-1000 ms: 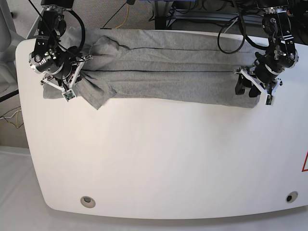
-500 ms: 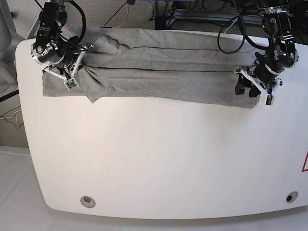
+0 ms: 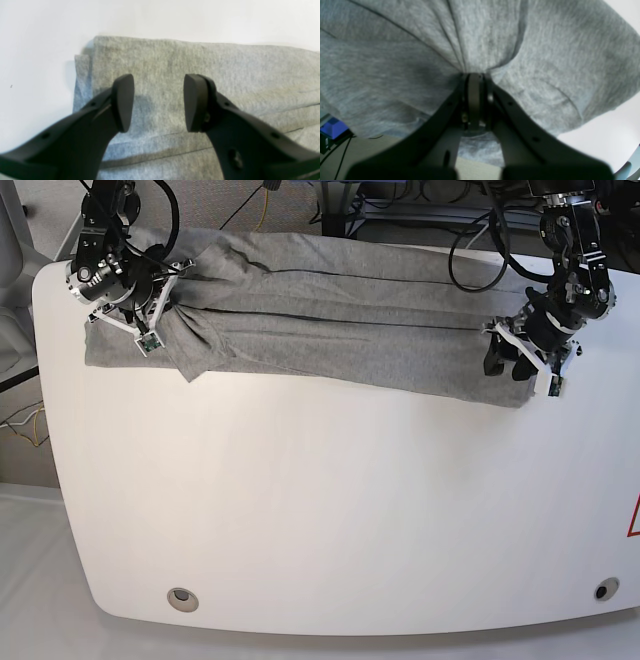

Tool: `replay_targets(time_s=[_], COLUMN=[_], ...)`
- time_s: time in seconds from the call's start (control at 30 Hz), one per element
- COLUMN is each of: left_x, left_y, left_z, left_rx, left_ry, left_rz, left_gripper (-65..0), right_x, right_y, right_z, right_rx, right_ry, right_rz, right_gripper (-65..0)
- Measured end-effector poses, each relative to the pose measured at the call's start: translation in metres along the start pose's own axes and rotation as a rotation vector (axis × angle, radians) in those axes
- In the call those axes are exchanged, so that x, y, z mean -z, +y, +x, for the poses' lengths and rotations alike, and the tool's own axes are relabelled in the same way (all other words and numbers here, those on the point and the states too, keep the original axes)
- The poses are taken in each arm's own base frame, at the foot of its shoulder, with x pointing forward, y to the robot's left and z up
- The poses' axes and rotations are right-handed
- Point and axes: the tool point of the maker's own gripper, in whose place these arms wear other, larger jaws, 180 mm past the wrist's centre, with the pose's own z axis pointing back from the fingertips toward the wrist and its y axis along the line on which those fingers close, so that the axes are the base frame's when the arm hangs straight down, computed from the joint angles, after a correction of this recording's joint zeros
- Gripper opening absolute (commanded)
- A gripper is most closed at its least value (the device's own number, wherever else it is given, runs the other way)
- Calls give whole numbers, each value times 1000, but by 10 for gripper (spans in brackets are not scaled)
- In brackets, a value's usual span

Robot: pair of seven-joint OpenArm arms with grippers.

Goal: Fold the T-shirt properly
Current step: 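Pull the band end with the right gripper away from the left gripper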

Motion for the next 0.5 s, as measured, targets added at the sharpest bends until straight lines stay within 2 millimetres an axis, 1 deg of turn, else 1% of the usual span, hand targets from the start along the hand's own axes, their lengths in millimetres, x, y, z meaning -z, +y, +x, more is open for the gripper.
replay_targets(time_s=[0.17, 0.33, 0.4, 0.5], left_x=[0, -2, -2, -3], left_y=[0, 0, -1, 0], left_z=[-1, -8, -11, -14], left_rx=[-1, -4, -7, -7], left_ry=[1, 16, 25, 32], left_rz=[0, 0, 1, 0], left_gripper=[-359, -359, -359, -359], right_x=[5, 6, 6, 6], right_y=[-4, -7, -7, -6], right_z=[4, 10, 10, 9], right_rx=[12, 16, 16, 16], right_ry=[-3, -15, -15, -14], right_rz=[2, 1, 1, 2], right_gripper=[-649, -646, -626, -552])
